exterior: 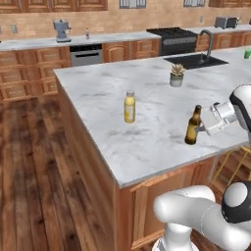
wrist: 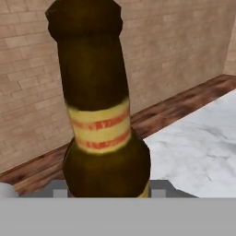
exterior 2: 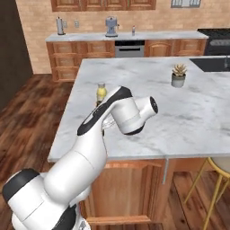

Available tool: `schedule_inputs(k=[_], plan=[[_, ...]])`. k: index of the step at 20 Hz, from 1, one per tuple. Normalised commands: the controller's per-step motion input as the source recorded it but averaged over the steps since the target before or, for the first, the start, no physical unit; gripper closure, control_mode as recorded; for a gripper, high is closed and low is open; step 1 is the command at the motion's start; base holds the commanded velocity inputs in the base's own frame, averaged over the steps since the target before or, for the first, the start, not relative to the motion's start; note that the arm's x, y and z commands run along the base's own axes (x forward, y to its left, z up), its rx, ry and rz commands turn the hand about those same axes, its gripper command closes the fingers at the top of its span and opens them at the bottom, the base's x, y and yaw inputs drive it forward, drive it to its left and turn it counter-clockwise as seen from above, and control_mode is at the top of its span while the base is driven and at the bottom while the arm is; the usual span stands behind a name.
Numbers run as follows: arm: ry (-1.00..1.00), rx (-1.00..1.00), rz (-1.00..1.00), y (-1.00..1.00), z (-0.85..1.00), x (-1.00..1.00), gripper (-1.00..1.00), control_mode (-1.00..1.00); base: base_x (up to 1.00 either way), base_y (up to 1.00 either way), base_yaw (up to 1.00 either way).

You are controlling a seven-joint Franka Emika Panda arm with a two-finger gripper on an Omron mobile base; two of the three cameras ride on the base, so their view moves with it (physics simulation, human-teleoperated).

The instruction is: Place the drinks on the dining counter in a tight cluster.

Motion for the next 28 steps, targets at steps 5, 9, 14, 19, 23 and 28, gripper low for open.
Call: schedule_inputs(k=[5,9,14,19,23,28], plan=[[0.00,0.00,0.00,0.00,0.00,0.00,1.00,1.00,0.69,-0.45,0.30],[0.00,0.00,0.00,0.00,0.00,0.00,1.00,1.00,0.57,-0.34,0.23],[0.00,0.00,0.00,0.00,0.00,0.00,1.00,1.00,0.03,-0.03,0.03],[0.00,0.00,0.00,0.00,0.00,0.00,1.00,1.00,0.00,0.00,0.00],[0.00,0.00,0.00,0.00,0.00,0.00,1.00,1.00,0.06,0.00,0.00],[0.04,0.01,0.12,0.00,0.00,0.51,1.00,-1.00,0.21,0.00,0.01]])
